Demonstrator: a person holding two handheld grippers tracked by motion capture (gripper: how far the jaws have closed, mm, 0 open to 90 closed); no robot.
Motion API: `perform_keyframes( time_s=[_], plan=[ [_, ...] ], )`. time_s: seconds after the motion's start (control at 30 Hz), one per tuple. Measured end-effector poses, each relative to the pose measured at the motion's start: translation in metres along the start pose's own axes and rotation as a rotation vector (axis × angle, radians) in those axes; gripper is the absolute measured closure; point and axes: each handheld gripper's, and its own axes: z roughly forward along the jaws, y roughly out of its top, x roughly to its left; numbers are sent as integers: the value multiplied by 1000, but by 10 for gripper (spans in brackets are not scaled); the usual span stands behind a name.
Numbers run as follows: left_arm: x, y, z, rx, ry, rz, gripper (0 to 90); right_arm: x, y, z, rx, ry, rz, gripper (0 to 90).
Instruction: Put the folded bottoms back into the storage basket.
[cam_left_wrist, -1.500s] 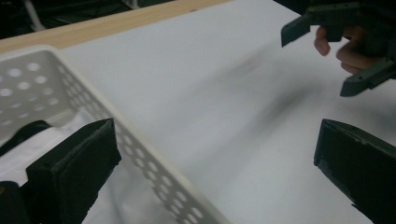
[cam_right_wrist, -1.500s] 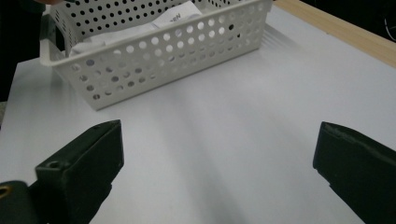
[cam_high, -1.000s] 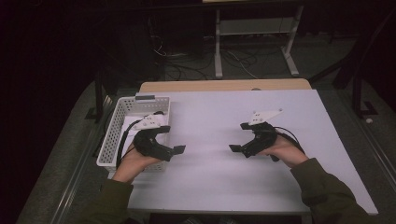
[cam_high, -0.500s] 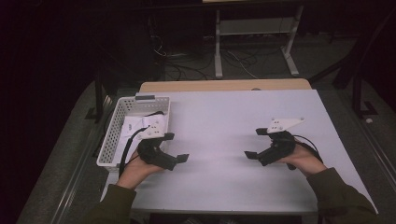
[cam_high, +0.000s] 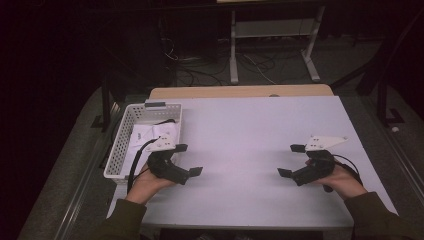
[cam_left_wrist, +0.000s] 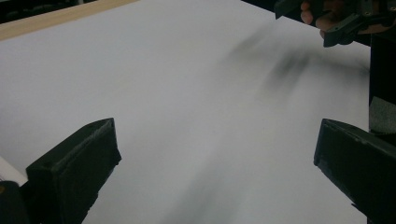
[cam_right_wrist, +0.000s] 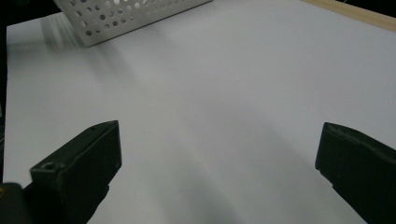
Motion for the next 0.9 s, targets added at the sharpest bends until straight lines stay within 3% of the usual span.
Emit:
perform_keyframes(
  time_s=[0.37, 0.9],
  plan=[
    [1, -1, 0, -2, -5, -8, 0, 1, -24, -13, -4, 1, 21, 5],
    [1, -1, 0, 0, -4, -7, 0, 0, -33, -25, -39, -19, 33, 5]
  ],
)
